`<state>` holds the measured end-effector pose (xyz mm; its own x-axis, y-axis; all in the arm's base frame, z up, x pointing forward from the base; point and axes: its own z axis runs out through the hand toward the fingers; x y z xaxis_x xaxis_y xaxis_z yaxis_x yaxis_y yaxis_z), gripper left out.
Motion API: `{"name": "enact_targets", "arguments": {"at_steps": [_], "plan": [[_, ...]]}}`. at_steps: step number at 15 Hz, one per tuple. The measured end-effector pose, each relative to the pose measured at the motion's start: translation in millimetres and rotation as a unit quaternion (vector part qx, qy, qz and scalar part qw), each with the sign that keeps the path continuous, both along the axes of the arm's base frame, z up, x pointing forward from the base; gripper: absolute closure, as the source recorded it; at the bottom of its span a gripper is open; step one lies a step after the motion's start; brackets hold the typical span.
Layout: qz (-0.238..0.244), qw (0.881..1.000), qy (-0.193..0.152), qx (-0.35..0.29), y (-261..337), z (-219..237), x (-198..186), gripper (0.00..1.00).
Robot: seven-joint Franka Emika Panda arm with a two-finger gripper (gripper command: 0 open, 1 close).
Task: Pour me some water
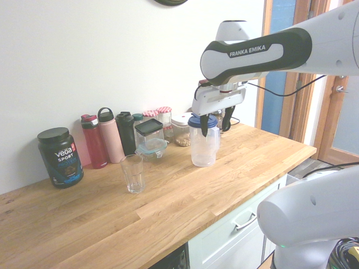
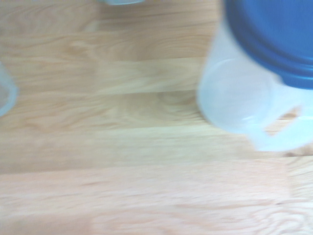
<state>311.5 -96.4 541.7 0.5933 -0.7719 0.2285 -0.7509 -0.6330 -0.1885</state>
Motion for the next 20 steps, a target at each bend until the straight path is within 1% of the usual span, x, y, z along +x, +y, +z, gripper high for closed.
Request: {"name": "enact_targets", "arguments": {"at_steps": [3,7,8,15,20], "plan": [[0.001,0.999,-0.034,-0.010,-25,-20,3,0.00],[0.001,0.999,-0.048,-0.013,-43,-58,34,0.00],[0.001,0.999,-0.047,-0.014,-47,-65,41,1.00],[0.003,0.999,-0.036,-0.017,-70,-74,77,1.00],[0.013,0.999,-0.025,-0.018,-73,-82,89,1.00]]}}
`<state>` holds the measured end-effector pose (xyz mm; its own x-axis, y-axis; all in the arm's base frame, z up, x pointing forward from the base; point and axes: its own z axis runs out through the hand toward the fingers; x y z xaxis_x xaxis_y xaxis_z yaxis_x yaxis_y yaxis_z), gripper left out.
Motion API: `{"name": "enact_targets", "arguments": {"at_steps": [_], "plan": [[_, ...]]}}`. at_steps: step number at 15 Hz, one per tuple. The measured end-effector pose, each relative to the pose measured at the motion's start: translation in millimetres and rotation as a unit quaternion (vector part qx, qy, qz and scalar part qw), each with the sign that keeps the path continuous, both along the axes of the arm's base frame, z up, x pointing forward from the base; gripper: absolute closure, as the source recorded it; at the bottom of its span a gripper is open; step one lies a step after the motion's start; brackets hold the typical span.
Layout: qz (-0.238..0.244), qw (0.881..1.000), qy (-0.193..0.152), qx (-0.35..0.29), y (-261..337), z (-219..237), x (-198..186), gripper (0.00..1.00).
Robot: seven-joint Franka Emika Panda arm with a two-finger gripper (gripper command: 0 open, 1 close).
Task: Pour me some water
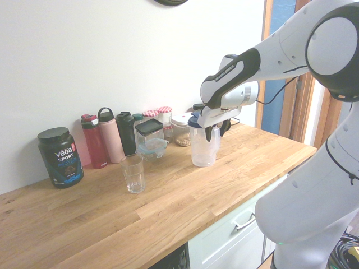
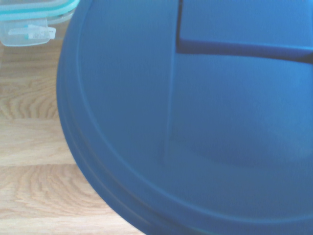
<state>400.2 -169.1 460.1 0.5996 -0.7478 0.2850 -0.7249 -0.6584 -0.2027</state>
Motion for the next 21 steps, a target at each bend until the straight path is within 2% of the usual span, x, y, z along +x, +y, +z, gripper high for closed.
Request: {"name": "enact_targets", "arguments": {"at_steps": [16,19,21], "plan": [[-0.006,1.000,0.009,0.015,-1,-3,4,1.00],[0.008,1.000,0.023,0.010,2,28,-3,1.00],[0.052,0.998,0.025,-0.011,17,70,-20,1.00]]}}
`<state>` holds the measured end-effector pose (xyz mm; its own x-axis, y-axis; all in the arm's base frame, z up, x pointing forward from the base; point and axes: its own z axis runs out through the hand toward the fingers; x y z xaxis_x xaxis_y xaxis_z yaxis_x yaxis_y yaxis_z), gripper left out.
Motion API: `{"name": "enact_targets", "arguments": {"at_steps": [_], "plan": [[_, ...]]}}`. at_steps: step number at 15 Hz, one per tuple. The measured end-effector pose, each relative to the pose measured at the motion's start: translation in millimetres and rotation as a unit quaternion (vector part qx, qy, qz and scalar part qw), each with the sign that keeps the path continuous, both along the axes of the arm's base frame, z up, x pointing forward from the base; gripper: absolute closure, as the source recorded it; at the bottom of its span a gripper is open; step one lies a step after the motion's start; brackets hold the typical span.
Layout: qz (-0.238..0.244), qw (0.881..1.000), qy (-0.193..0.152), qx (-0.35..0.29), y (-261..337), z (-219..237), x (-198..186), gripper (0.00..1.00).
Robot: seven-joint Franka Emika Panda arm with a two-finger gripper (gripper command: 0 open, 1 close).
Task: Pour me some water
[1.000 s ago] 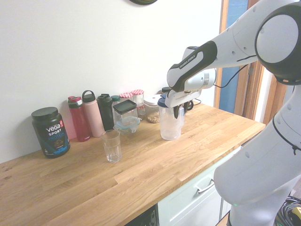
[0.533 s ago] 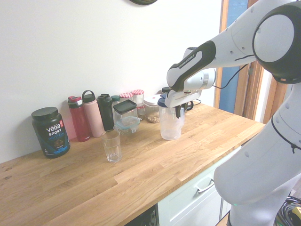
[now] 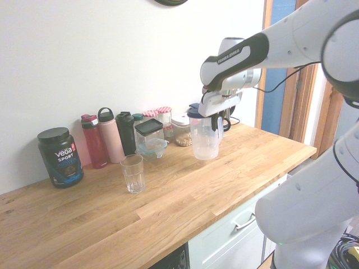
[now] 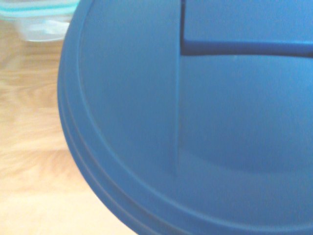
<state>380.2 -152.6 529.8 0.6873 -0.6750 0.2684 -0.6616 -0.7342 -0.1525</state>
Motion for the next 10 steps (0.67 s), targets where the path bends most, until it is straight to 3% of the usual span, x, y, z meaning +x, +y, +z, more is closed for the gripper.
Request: {"name": "enact_targets", "arguments": {"at_steps": [5,10], "plan": [[0.141,0.989,0.008,-0.046,81,72,-11,1.00],[0.269,0.956,0.070,-0.097,154,61,28,1.00]]}}
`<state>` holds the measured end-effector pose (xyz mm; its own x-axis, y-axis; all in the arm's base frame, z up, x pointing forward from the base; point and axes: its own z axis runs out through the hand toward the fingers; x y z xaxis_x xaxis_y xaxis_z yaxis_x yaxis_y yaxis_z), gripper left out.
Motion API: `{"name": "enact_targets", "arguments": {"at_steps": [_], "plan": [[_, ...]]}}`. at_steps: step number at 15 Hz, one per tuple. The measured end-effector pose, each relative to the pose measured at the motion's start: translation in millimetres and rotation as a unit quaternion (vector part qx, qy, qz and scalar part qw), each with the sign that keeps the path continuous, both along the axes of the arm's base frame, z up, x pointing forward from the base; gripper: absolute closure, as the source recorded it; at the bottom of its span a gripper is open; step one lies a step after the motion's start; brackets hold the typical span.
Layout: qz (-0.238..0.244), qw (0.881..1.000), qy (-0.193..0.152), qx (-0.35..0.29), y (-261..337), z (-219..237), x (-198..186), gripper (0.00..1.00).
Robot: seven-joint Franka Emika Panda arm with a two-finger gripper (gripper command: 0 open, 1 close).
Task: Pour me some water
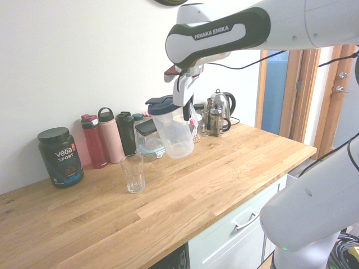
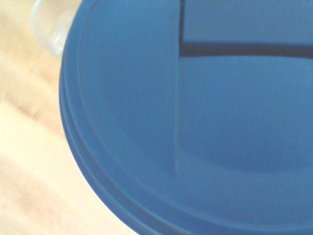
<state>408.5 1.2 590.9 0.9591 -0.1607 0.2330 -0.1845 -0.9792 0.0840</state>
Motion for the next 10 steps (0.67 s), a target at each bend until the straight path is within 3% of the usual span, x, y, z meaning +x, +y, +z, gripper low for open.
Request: {"name": "enact_targets", "arguments": {"at_steps": [5,10], "plan": [[0.105,0.987,0.072,-0.093,45,0,27,1.00],[0.190,0.951,0.130,-0.207,72,-10,49,1.00]]}}
